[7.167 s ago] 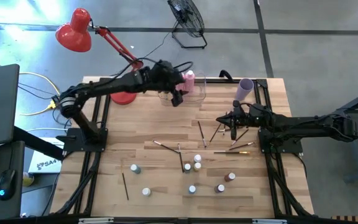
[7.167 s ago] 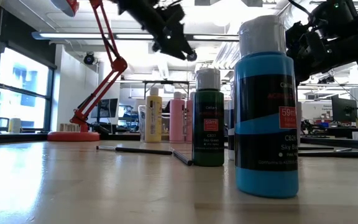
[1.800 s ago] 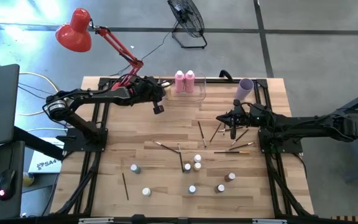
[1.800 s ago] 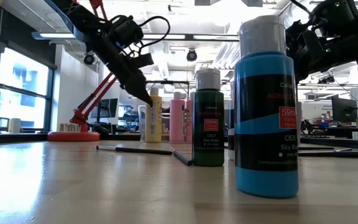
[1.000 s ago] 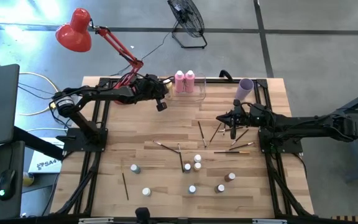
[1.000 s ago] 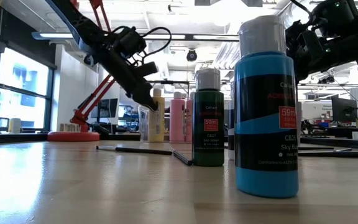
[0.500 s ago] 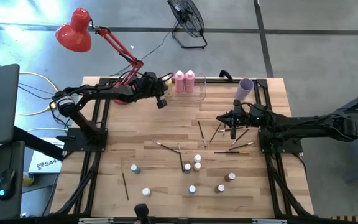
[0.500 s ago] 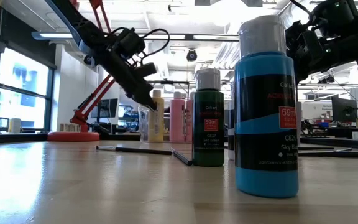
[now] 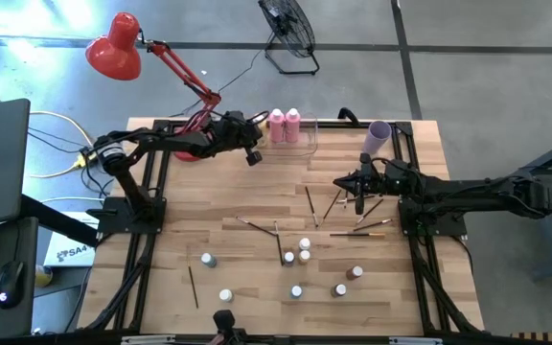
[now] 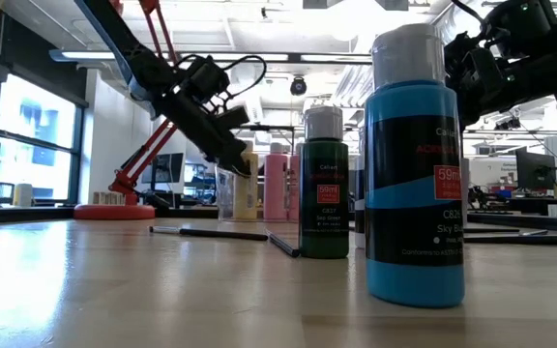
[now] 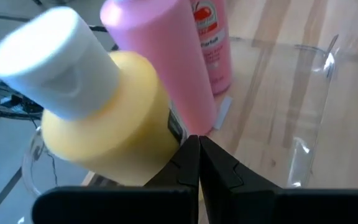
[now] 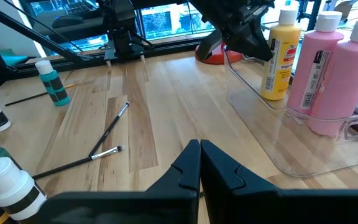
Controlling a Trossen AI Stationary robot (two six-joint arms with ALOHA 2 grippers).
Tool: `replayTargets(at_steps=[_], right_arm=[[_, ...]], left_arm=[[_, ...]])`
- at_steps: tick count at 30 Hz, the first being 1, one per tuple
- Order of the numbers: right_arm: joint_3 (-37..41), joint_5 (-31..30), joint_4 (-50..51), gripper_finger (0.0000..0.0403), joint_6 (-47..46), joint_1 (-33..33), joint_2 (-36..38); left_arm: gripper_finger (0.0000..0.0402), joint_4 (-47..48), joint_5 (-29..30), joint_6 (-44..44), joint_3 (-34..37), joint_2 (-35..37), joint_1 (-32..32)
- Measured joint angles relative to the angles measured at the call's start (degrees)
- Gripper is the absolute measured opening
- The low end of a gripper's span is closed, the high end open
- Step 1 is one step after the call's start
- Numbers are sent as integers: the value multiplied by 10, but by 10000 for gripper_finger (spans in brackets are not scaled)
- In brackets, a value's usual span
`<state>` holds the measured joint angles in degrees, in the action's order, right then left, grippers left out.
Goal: Pick & Place Paint Supplies
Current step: Adjust the large paint bottles in the transparent bin
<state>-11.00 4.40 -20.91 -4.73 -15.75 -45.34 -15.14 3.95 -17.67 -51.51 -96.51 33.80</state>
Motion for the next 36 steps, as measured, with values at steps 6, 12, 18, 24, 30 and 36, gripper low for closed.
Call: replayTargets(at_steps=[6, 12, 18, 24, 30, 36], right_arm=[[0, 0, 1, 2, 0, 0, 0], [0, 0, 1, 2, 2, 0, 0], [0, 0, 6, 2, 2, 0, 0], [0, 0, 10, 2, 3, 0, 0], [0, 0, 10, 2, 3, 0, 0], [0, 0, 10, 2, 3, 0, 0]], left_arm=[[0, -6, 0, 2, -1, 0, 0], [0, 127, 0, 4, -72, 0, -4], [0, 256, 0, 1, -141, 1, -4], [0, 321, 37, 4, -153, 1, -4], [0, 311, 54, 12, -153, 1, -4], [0, 310, 106, 17, -153, 1, -4]])
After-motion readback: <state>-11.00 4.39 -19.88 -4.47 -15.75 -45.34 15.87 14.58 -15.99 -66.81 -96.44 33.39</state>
